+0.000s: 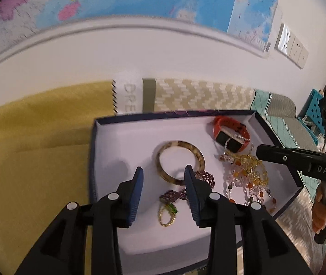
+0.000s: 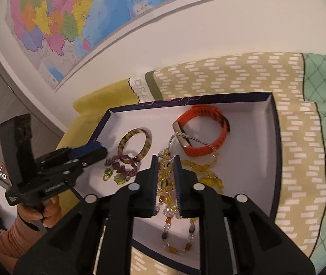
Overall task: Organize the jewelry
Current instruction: 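Lower the chain and red bracelet into the box and open both tools, then withdraw both tools toward the remaining multicolour beaded bracelet on the cloth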
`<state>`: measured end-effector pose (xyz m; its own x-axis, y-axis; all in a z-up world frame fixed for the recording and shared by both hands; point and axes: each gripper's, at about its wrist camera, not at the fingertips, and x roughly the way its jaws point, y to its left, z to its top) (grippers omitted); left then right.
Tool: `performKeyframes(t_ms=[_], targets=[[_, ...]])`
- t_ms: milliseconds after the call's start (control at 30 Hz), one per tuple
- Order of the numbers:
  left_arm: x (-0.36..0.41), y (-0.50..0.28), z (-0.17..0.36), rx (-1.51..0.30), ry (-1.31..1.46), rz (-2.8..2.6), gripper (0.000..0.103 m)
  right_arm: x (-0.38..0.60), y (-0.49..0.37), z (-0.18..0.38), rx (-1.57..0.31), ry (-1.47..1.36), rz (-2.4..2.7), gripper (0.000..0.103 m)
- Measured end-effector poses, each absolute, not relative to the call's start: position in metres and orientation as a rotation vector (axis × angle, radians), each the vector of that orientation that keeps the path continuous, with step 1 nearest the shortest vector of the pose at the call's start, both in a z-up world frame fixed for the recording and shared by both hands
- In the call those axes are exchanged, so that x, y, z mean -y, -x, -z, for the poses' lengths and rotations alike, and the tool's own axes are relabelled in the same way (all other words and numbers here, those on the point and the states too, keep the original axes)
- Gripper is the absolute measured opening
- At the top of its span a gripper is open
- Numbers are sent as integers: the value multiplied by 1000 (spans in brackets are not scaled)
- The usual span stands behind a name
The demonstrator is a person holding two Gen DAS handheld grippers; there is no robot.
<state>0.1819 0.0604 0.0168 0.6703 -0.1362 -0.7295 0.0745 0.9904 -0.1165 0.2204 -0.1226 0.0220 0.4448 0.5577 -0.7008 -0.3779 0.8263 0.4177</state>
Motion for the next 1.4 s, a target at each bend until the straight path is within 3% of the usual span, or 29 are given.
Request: performKeyframes(t_ms=[200,567,1067,1167,1400], targets=[[-69,-143,-40,-742,69,157,37,118,-175,-50,-864,-172,-676,33],[-78,-69,-16,-780,47,199,40,47,-99,-21,-930,36,-854,34],[-76,-70,19,-890,82,242,39,40,-96,14,-1000,2,-768,33],[-67,-70,20,-899,51,267,8,45,-95,13,-997,-14,-760,33],[-57,-60,4,-840,87,320,7,56,-98,15,-995,-49,-742,33]])
